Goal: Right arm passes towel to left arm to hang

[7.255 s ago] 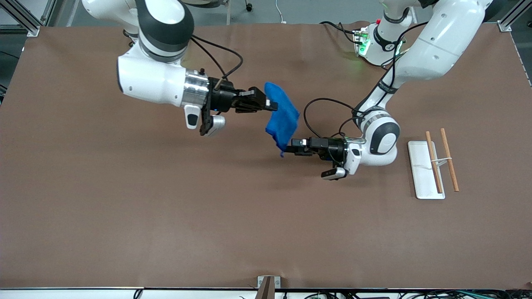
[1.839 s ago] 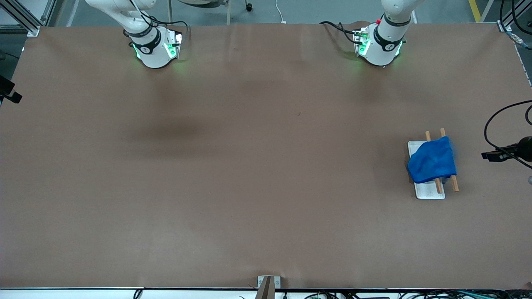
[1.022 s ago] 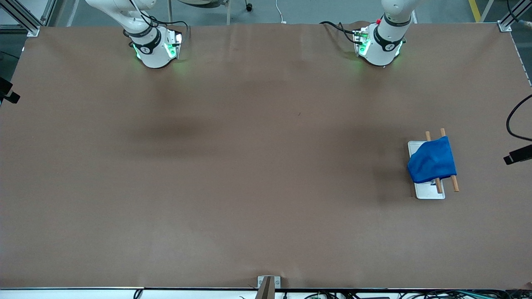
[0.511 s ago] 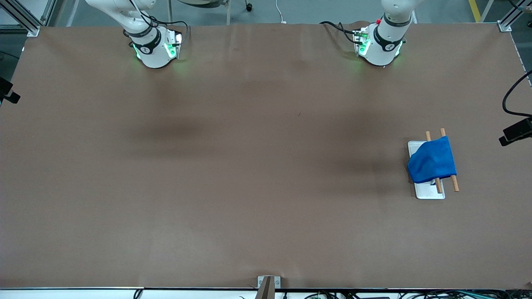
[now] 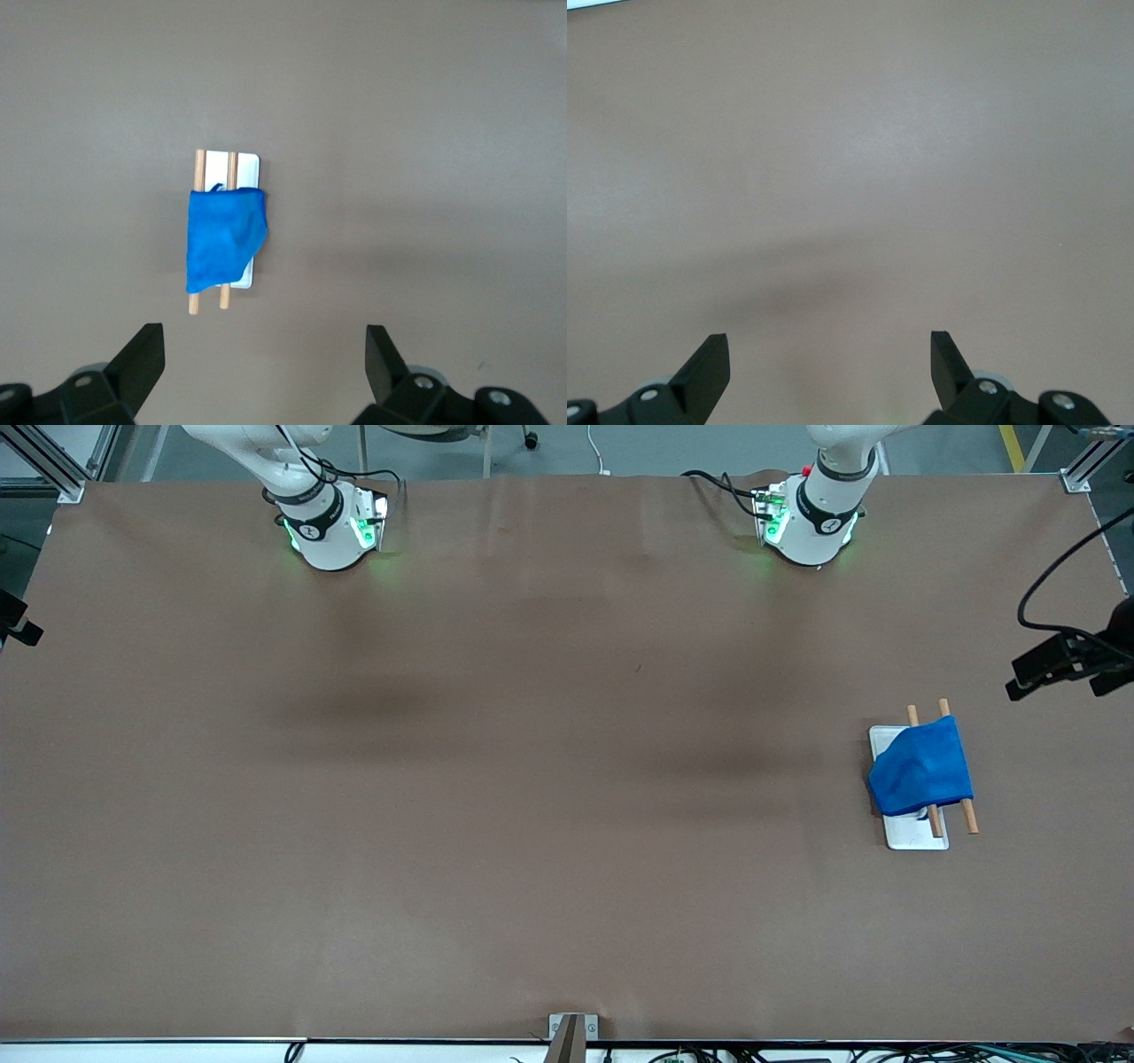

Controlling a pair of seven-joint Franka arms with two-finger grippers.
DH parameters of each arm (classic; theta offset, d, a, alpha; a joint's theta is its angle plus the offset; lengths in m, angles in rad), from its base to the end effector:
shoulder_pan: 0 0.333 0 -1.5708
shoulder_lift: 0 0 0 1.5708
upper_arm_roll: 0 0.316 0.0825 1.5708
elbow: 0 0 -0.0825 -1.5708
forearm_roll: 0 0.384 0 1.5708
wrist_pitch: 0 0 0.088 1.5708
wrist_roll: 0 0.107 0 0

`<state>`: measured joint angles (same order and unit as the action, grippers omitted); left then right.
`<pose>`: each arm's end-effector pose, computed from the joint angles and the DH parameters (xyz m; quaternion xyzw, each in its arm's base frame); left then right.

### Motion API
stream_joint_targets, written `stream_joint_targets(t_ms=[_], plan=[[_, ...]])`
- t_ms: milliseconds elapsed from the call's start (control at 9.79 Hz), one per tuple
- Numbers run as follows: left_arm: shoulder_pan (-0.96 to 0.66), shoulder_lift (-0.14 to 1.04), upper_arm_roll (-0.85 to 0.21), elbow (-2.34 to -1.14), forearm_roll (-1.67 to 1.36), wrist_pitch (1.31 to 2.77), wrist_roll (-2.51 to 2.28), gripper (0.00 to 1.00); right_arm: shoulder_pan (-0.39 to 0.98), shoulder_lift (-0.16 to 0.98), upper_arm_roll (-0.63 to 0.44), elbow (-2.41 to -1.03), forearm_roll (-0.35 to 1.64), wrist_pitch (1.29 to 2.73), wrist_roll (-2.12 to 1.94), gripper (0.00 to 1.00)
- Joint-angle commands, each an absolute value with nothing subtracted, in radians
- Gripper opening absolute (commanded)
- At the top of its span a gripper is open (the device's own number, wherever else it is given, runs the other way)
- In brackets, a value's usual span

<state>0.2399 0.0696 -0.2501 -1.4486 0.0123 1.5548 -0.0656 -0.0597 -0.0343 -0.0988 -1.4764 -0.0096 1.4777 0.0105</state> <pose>0.5746 0.0011 0.6425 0.9994 0.0284 0.0193 0.0032 0.5266 -0.0864 0.6789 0.9962 -0.0849 0.0174 0.0044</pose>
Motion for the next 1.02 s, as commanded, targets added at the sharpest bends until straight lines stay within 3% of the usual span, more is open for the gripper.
stream_joint_targets(t_ms=[0,204,920], plan=[[0.169,-0.023,-0.169,-1.595,-0.009,1.568,-0.052,1.00,-0.072,-0.035,-0.089,-1.474,-0.020,1.473,0.005,1.00],[0.124,-0.077,-0.146,-1.660,-0.012,1.575,-0.061,1.00,-0.069,-0.037,-0.089,-1.474,-0.020,1.473,0.005,1.00],[0.077,-0.086,-0.146,-1.649,0.005,1.565,-0.060,1.00,-0.069,-0.037,-0.089,-1.474,-0.020,1.468,0.006,1.00]])
